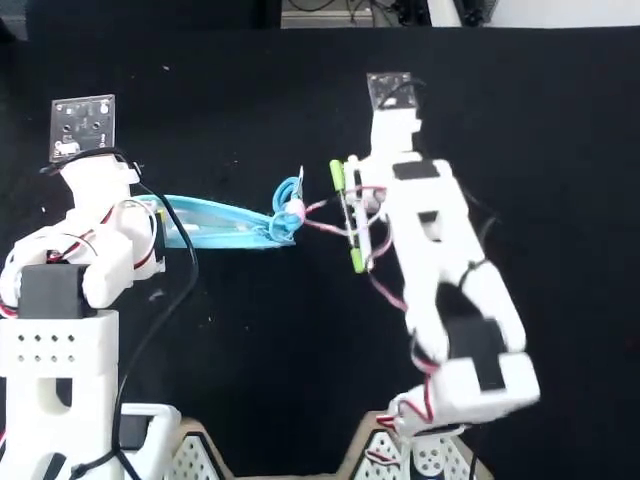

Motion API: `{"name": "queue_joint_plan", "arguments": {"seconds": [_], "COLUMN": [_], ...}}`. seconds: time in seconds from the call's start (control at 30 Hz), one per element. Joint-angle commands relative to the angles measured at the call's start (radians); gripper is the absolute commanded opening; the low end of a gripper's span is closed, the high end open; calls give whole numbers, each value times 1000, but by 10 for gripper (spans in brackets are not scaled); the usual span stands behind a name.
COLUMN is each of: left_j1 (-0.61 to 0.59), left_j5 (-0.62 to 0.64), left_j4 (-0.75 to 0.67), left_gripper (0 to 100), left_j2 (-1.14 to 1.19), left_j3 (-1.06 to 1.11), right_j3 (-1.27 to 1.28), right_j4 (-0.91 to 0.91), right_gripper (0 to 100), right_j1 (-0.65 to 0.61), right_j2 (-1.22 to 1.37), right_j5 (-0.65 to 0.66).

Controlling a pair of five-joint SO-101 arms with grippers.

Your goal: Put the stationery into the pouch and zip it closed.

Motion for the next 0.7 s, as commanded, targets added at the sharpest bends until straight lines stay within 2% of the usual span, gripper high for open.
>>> {"name": "queue_joint_plan", "arguments": {"seconds": [0.0, 0.23, 0.67], "left_j1": [1, 1, 1], "left_j5": [5, 5, 3], "left_j4": [-6, -6, -6], "left_gripper": [30, 30, 30], "left_j2": [12, 11, 11], "left_j3": [61, 61, 61], "right_j3": [-166, -364, -748], "right_j4": [-21, -6, 210], "right_gripper": [162, 162, 160], "right_j1": [40, 43, 86], "right_j2": [119, 338, 642], "right_j5": [-8, -6, 0]}}
